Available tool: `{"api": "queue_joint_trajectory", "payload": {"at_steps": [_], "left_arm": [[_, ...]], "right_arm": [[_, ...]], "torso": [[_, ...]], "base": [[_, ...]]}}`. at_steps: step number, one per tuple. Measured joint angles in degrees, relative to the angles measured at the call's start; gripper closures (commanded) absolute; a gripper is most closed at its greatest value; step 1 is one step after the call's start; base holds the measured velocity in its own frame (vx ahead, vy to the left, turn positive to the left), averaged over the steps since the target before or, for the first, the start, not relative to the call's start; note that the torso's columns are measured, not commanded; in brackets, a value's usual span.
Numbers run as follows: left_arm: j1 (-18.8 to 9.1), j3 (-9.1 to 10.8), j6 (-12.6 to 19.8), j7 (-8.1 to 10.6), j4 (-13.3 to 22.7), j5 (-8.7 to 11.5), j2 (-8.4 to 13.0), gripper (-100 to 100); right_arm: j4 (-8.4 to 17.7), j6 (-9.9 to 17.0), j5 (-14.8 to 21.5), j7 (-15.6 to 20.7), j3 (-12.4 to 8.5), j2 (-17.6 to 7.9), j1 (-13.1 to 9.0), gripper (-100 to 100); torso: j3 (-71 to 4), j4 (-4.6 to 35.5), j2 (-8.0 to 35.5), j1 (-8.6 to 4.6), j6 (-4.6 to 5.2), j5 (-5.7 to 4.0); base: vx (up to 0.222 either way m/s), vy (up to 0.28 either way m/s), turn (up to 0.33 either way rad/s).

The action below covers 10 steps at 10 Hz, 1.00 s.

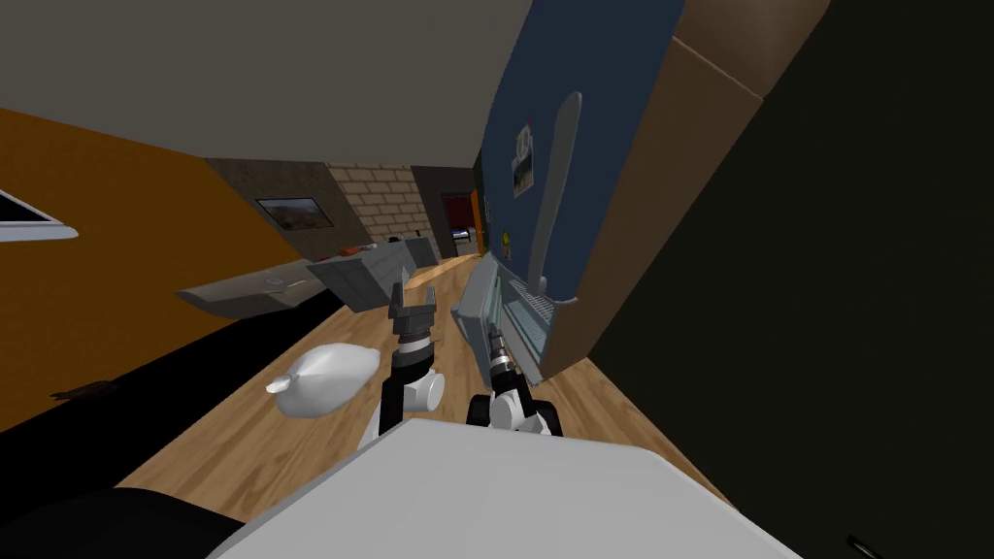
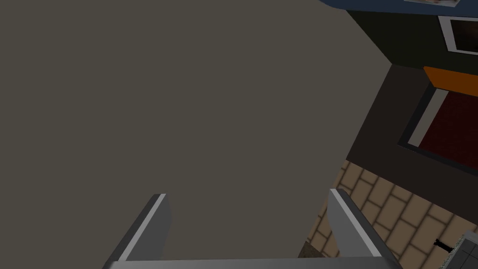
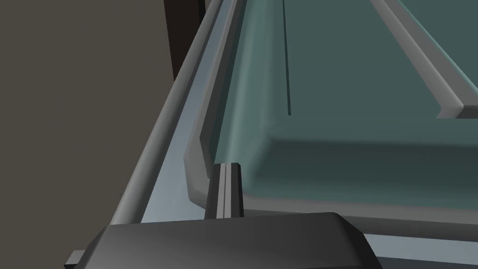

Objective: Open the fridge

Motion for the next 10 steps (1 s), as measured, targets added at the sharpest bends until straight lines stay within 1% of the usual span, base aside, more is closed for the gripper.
{"api": "queue_joint_trajectory", "payload": {"at_steps": [1, 3, 4, 5, 6, 7, 8, 10], "left_arm": [[0.0, 0.00, 0.0, 0.00, 0.0, 0.0, 0.0, 0], [0.0, -0.01, 0.0, 0.00, 0.0, 0.0, 0.0, 0], [0.0, 0.00, 0.0, 0.00, 0.0, 0.0, 0.0, 0], [0.0, 0.00, 0.0, 0.00, 0.0, 0.0, 0.0, 0], [0.0, 0.02, 0.0, 0.00, 0.0, 0.0, 0.0, 0], [0.0, 0.03, 0.0, 0.00, 0.0, 0.0, 0.0, 0], [0.0, 0.03, 0.0, 0.00, 0.0, 0.0, 0.0, 0], [0.0, 0.03, 0.0, 0.00, 0.0, 0.0, 0.0, 0]], "right_arm": [[0.0, -0.3, -0.1, 0.2, -0.2, 0.0, 0.1, 100], [-0.4, -0.8, -0.6, 1.2, -1.4, 0.2, 0.4, 100], [-0.5, -1.0, -0.7, 1.5, -1.6, 0.2, 0.5, 100], [-0.3, -1.5, -0.8, 1.7, -1.9, 0.3, 0.5, 100], [-0.3, -1.7, -0.8, 1.8, -2.0, 0.4, 0.5, -100], [-0.4, -1.7, -0.8, 1.7, -2.0, -1.3, 0.6, -100], [0.4, -2.3, -0.5, 1.1, -1.8, -3.3, 0.3, -100], [-0.5, -2.1, -0.7, 1.9, -2.1, -6.0, 0.7, -100]], "torso": [[0.0, 0.0, 0.0, -0.19, 0.00, -0.05], [-0.2, -0.1, -0.2, 0.32, 0.00, 0.09], [-0.1, -0.1, -0.2, -0.11, -0.01, -0.01], [-0.1, 0.0, -0.1, -0.12, 0.01, -0.05], [-0.1, -0.1, -0.2, -0.46, 0.00, -0.11], [-0.2, -0.1, -0.3, -0.52, 0.02, -0.15], [-0.2, -0.1, -0.3, -0.27, 0.01, -0.08], [-0.1, -0.1, -0.2, 0.05, -0.01, 0.01]], "base": [[-0.052, 0.298, -0.075], [-0.057, 0.315, -0.091], [-0.095, 0.259, -0.096], [-0.046, 0.136, -0.033], [-0.007, 0.047, 0.004], [0.003, 0.039, -0.016], [0.016, 0.033, -0.011], [0.016, 0.024, -0.003]]}}
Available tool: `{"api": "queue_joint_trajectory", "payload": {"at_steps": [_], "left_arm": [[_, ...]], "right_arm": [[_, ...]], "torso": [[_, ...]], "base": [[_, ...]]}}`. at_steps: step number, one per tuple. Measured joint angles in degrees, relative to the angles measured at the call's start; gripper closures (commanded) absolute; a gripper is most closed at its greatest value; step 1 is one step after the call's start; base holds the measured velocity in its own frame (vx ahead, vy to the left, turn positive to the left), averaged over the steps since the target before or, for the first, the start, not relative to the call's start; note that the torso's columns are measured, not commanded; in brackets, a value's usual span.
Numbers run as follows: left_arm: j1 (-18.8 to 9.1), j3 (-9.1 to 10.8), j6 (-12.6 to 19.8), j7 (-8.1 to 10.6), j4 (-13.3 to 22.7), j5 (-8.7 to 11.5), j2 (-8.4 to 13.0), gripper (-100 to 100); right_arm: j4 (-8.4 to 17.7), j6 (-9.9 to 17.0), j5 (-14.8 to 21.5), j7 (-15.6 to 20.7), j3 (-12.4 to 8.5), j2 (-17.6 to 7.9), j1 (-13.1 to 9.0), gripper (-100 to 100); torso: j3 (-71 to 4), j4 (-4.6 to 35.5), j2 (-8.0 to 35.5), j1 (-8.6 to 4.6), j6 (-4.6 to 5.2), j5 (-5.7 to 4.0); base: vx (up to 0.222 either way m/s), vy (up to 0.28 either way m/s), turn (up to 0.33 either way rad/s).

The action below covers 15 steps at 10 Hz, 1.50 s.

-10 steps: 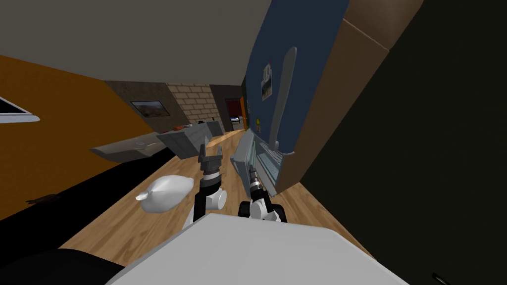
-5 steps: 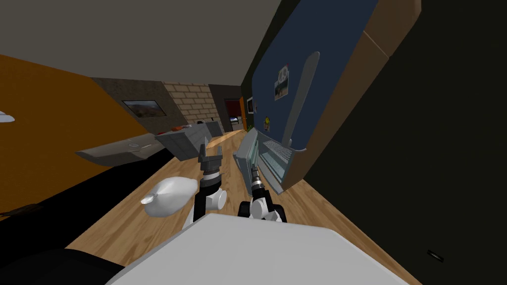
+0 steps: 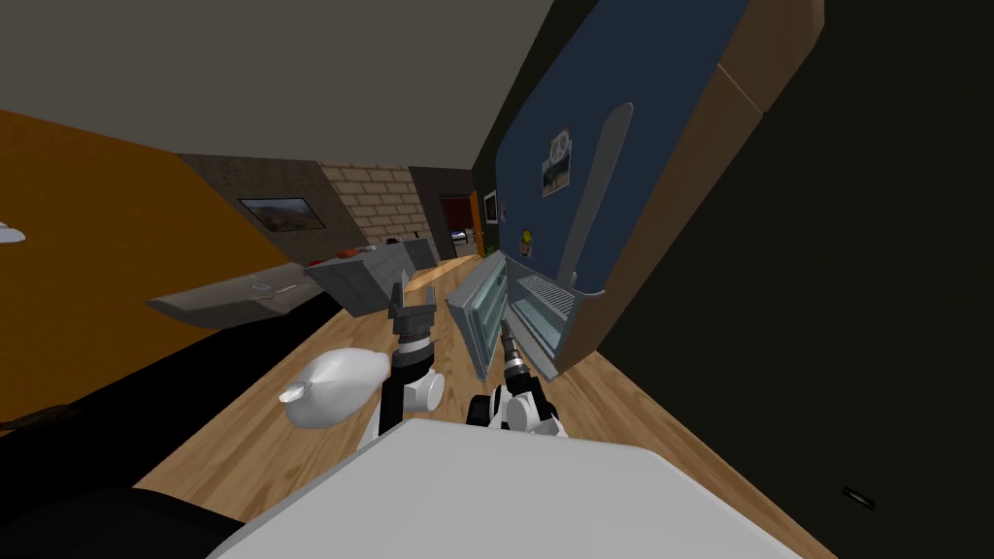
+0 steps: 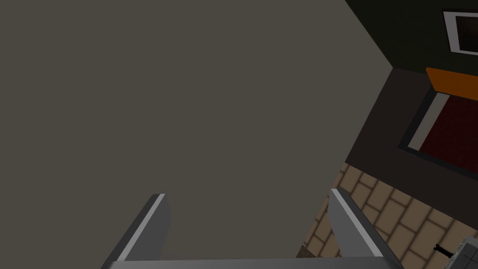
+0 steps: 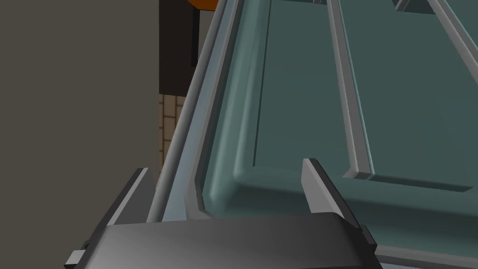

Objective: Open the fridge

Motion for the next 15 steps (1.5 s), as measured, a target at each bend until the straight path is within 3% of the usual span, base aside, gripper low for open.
{"api": "queue_joint_trajectory", "payload": {"at_steps": [5, 8, 11, 15], "left_arm": [[0.0, -0.02, 0.0, 0.00, 0.0, 0.0, 0.0, 0], [0.0, -0.02, 0.0, 0.00, 0.0, 0.0, 0.0, 0], [0.0, -0.02, 0.0, 0.00, 0.0, 0.0, 0.0, 0], [0.0, -0.01, 0.0, 0.00, 0.0, 0.0, 0.0, 0]], "right_arm": [[0.0, -1.7, 0.4, -0.5, -0.5, -6.1, 0.0, -100], [0.1, -4.4, 0.7, -1.6, -1.1, -4.5, -0.3, -100], [0.2, -7.7, 1.4, -2.6, -1.5, -4.8, -0.2, -100], [-0.1, -10.4, 1.6, -4.0, -2.2, -0.5, -0.4, -100]], "torso": [[0.0, 0.0, 0.0, 0.33, -0.01, 0.07], [0.0, 0.0, 0.1, 0.04, 0.00, 0.00], [0.0, 0.0, 0.0, -0.15, 0.00, -0.05], [0.0, 0.0, 0.1, -0.43, 0.02, -0.11]], "base": [[0.030, 0.140, -0.025], [0.047, 0.266, -0.035], [0.058, 0.243, -0.043], [0.031, 0.149, -0.015]]}}
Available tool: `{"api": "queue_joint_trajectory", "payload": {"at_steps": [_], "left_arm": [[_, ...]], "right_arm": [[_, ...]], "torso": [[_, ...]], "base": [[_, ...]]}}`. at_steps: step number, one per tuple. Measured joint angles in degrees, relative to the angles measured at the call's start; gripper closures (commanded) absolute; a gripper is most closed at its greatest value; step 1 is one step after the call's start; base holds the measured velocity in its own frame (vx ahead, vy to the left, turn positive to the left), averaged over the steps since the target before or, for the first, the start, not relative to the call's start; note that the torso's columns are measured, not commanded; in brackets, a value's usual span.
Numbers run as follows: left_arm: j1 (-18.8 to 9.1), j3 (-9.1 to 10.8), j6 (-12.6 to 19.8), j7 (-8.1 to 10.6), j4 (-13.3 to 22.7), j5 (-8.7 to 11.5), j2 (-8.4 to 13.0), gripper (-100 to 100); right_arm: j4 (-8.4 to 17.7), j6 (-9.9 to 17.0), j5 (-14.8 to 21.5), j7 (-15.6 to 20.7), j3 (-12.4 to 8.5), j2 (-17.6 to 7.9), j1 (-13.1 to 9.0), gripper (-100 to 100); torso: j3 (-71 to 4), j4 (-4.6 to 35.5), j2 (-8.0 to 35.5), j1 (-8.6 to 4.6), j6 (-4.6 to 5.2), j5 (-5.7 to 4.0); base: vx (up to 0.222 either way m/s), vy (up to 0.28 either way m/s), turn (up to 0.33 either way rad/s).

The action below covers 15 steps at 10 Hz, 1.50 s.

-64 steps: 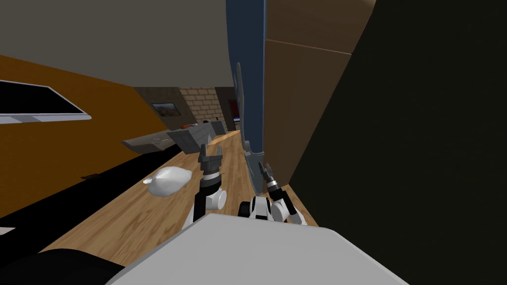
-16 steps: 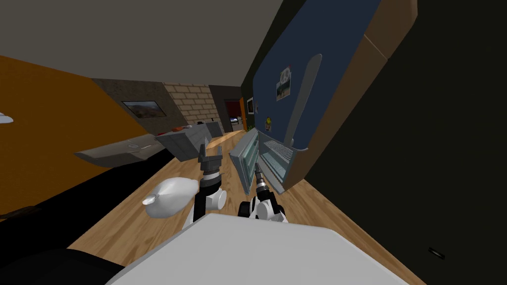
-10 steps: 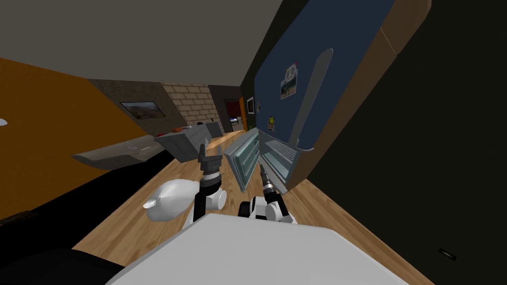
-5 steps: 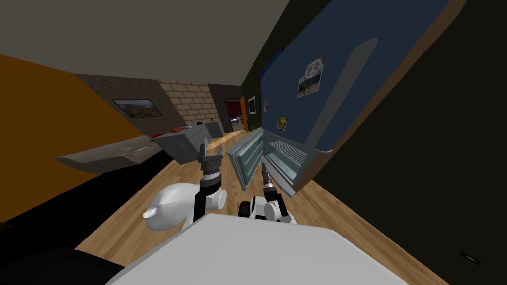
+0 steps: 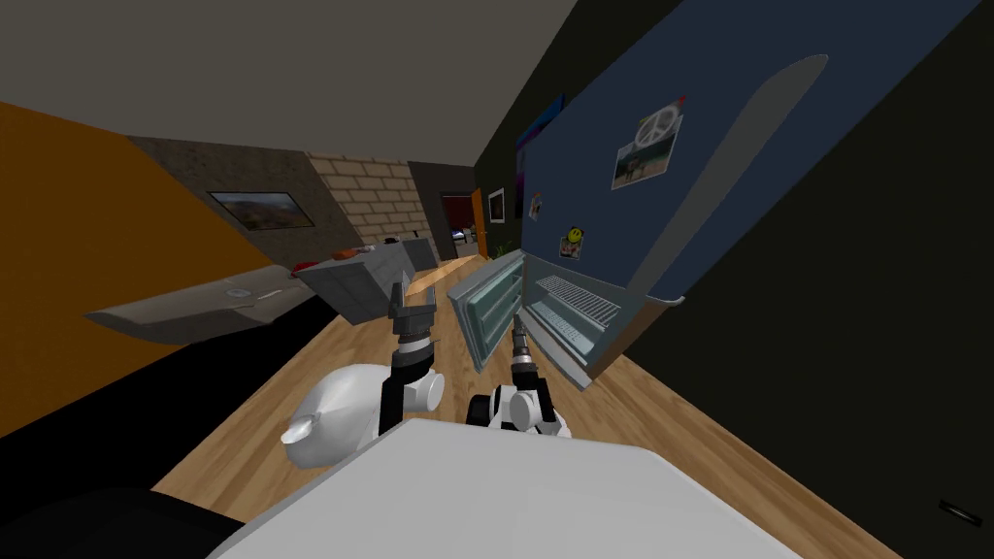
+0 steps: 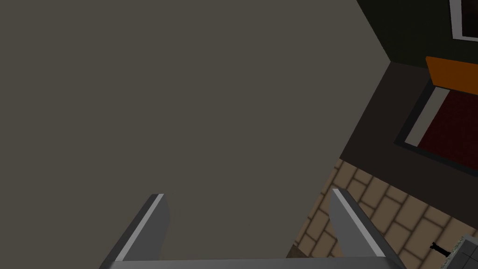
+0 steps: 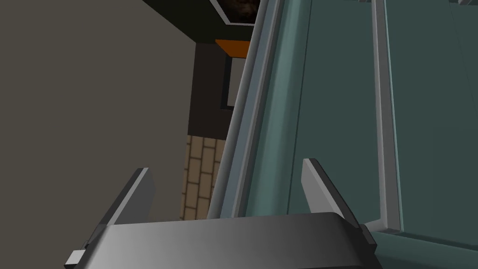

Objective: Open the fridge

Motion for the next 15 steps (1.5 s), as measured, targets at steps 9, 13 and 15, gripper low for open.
{"api": "queue_joint_trajectory", "payload": {"at_steps": [9, 13, 15], "left_arm": [[0.0, 0.01, 0.0, 0.00, 0.0, 0.0, 0.0, 0], [0.0, 0.01, 0.0, 0.00, 0.0, 0.0, 0.0, 0], [0.0, 0.01, 0.0, 0.00, 0.0, 0.0, 0.0, 0]], "right_arm": [[10.7, -3.4, -8.8, -1.4, -5.4, -2.1, -10.8, -100], [16.6, -5.0, -13.2, -2.7, -8.1, -3.7, -16.4, -100], [18.5, -5.6, -15.5, -2.5, -9.5, -4.7, -18.7, -100]], "torso": [[-0.2, -0.1, -0.3, 0.37, 0.02, 0.09], [0.0, 0.0, 0.0, 0.43, 0.02, 0.12], [0.0, 0.0, 0.0, 0.37, 0.01, 0.10]], "base": [[-0.090, -0.010, 0.211], [-0.080, 0.005, 0.221], [-0.072, -0.001, 0.056]]}}
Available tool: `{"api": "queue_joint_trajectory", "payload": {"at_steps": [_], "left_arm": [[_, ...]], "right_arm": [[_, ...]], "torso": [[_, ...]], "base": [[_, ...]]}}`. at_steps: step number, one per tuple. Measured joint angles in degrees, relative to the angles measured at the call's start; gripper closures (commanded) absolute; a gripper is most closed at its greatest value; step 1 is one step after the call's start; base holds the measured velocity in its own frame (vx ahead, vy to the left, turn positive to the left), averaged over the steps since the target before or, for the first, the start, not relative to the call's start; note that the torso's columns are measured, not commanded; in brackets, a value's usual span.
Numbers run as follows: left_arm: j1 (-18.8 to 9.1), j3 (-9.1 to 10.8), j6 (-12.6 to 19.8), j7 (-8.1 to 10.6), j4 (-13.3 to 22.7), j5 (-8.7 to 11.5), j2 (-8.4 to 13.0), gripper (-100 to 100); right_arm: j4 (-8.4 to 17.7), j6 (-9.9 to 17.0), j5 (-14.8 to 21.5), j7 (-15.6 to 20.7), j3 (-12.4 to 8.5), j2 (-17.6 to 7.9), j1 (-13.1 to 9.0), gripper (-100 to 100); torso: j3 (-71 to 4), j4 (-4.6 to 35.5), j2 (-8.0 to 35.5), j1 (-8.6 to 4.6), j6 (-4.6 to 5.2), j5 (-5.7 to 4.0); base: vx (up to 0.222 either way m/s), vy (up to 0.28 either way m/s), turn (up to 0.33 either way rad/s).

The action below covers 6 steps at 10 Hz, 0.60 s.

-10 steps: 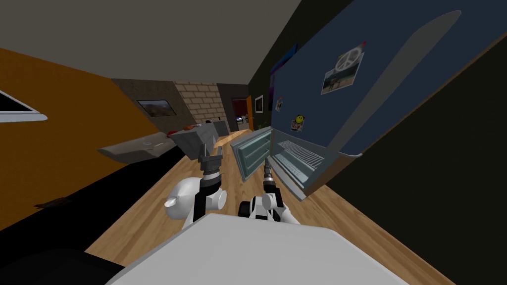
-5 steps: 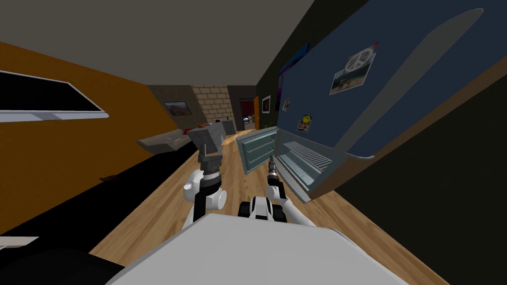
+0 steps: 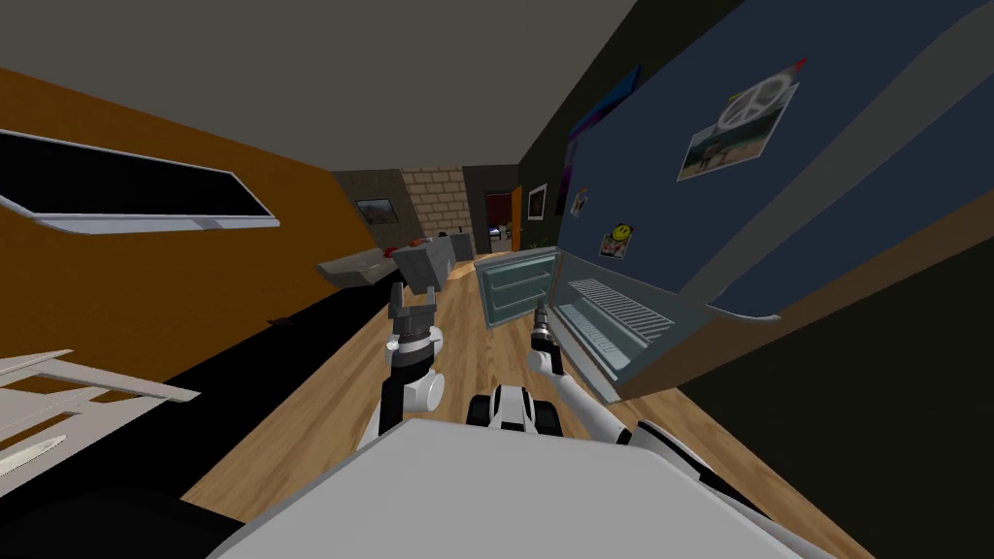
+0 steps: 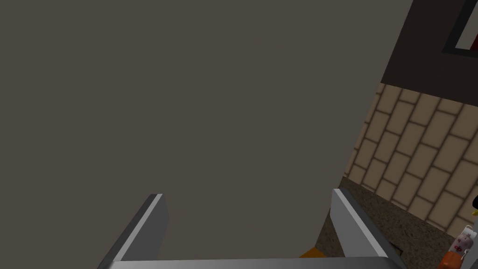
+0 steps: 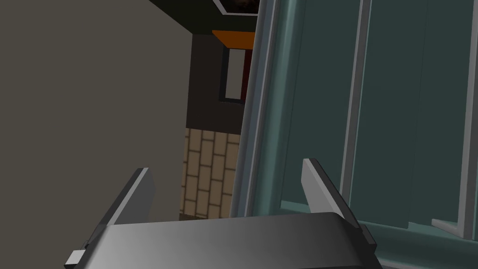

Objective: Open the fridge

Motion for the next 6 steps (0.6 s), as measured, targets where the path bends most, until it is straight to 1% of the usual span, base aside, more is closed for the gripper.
{"api": "queue_joint_trajectory", "payload": {"at_steps": [1, 2, 3, 4, 5, 6], "left_arm": [[0.0, 0.00, 0.0, 0.00, 0.0, 0.0, 0.0, 0], [0.0, -0.01, 0.0, 0.00, 0.0, 0.0, 0.0, 0], [0.0, 0.00, 0.0, 0.00, 0.0, 0.0, 0.0, 0], [0.0, 0.00, 0.0, 0.00, 0.0, 0.0, 0.0, 0], [0.0, -0.01, 0.0, 0.00, 0.0, 0.0, 0.0, 0], [0.0, 0.00, 0.0, 0.00, 0.0, 0.0, 0.0, 0]], "right_arm": [[1.1, -0.2, -0.2, -0.1, -0.2, 0.1, -0.8, -100], [2.1, -0.6, -1.5, -0.3, -0.9, -0.5, -2.0, -100], [3.9, -0.9, -2.3, -0.7, -1.5, -0.7, -3.5, -100], [7.1, -1.7, -3.5, -1.8, -2.2, -1.0, -5.9, -100], [10.9, -3.0, -4.7, -2.7, -3.1, -1.0, -8.4, -100], [12.1, -3.4, -6.0, -2.7, -3.8, -1.4, -10.0, -100]], "torso": [[-0.1, 0.0, -0.1, -0.03, 0.01, -0.01], [-0.1, 0.0, -0.1, 0.05, -0.07, 0.01], [-0.1, 0.0, -0.1, 0.05, 0.00, 0.02], [0.0, 0.0, 0.0, 0.07, -0.04, 0.02], [0.1, 0.0, 0.2, 0.08, -0.06, 0.02], [0.1, 0.0, 0.1, 0.00, 0.04, 0.01]], "base": [[-0.067, 0.008, 0.294], [-0.062, 0.006, 0.167], [-0.091, 0.015, 0.236], [-0.152, 0.014, 0.433], [-0.127, 0.012, 0.153], [-0.050, 0.010, -0.050]]}}
